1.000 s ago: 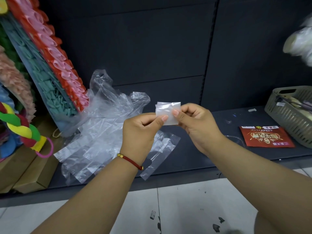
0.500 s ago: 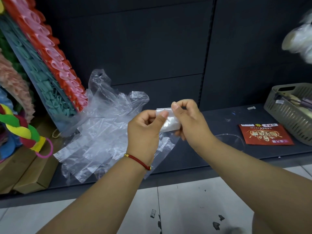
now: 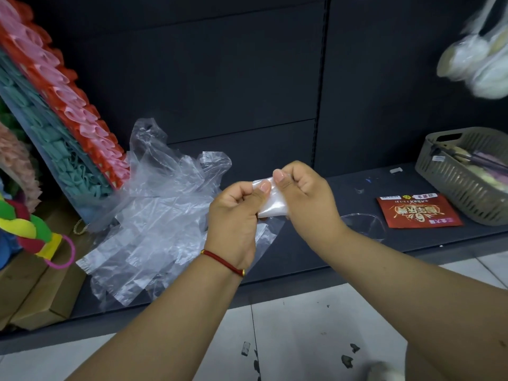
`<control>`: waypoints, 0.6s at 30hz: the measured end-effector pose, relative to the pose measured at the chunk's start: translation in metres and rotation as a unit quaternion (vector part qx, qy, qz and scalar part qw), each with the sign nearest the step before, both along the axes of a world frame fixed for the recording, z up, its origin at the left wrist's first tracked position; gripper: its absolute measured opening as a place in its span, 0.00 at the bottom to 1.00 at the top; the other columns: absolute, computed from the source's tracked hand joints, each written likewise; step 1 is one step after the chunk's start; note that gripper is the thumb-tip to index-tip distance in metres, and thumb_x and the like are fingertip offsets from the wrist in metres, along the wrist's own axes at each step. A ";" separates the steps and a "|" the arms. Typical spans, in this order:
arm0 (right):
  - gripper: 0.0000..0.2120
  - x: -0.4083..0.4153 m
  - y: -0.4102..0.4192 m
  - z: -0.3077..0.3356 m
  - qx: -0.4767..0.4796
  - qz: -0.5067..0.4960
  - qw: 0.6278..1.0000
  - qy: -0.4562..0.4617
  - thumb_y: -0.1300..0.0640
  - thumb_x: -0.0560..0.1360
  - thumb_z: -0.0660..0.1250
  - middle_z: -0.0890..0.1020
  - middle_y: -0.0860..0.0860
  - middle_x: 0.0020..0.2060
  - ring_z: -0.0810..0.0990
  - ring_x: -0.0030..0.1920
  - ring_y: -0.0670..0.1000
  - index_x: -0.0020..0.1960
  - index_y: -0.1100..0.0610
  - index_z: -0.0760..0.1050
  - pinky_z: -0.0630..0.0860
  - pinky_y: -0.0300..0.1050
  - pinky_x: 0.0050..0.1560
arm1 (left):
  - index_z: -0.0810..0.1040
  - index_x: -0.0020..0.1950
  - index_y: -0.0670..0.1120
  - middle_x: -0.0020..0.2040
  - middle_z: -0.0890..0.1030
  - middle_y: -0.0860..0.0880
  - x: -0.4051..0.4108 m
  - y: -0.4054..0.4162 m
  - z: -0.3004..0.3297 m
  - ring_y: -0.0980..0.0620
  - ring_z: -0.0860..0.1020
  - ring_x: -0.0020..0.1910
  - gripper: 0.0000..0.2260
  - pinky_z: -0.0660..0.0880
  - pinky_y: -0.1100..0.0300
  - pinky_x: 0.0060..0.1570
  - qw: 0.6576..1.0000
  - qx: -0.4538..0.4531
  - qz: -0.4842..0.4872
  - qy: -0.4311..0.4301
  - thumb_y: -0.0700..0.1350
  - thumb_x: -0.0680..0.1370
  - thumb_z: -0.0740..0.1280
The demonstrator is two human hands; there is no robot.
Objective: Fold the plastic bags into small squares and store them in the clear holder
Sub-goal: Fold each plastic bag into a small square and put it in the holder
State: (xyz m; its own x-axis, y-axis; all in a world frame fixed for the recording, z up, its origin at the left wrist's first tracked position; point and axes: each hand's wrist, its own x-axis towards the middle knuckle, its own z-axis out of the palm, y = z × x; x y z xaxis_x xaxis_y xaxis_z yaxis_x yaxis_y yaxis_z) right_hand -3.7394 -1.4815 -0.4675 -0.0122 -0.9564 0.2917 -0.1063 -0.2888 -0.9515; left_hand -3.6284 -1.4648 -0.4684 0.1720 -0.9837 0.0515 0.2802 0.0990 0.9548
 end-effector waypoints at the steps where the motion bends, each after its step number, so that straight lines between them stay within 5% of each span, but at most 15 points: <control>1: 0.13 -0.007 -0.001 0.001 0.010 0.016 1.000 0.017 0.55 0.80 0.64 0.73 0.47 0.29 0.70 0.29 0.42 0.39 0.59 0.73 0.69 0.35 0.29 | 0.78 0.40 0.39 0.37 0.80 0.43 0.001 -0.001 0.001 0.52 0.79 0.34 0.05 0.76 0.61 0.33 1.000 0.001 -0.019 -0.005 0.37 0.76 0.68; 9: 0.05 -0.075 -0.012 0.017 0.029 0.055 0.970 0.235 0.55 0.75 0.71 0.79 0.39 0.29 0.74 0.30 0.38 0.41 0.54 0.82 0.70 0.31 0.33 | 0.84 0.42 0.41 0.35 0.82 0.47 -0.005 -0.025 0.006 0.58 0.77 0.35 0.03 0.74 0.68 0.37 0.956 -0.063 -0.120 -0.261 0.40 0.74 0.73; 14: 0.04 -0.107 -0.027 0.019 0.066 0.025 0.953 0.295 0.56 0.74 0.72 0.79 0.45 0.28 0.73 0.26 0.38 0.42 0.56 0.82 0.68 0.30 0.28 | 0.84 0.39 0.44 0.37 0.83 0.43 -0.034 -0.056 -0.002 0.54 0.77 0.37 0.04 0.74 0.61 0.39 0.938 -0.072 -0.171 -0.292 0.42 0.72 0.75; 18: 0.04 -0.124 -0.052 0.002 0.090 0.007 0.945 0.315 0.56 0.74 0.73 0.82 0.51 0.34 0.78 0.34 0.45 0.42 0.55 0.82 0.76 0.42 0.37 | 0.84 0.40 0.43 0.37 0.83 0.48 -0.057 -0.085 -0.027 0.56 0.77 0.36 0.04 0.74 0.62 0.40 0.939 -0.064 -0.162 -0.298 0.42 0.73 0.75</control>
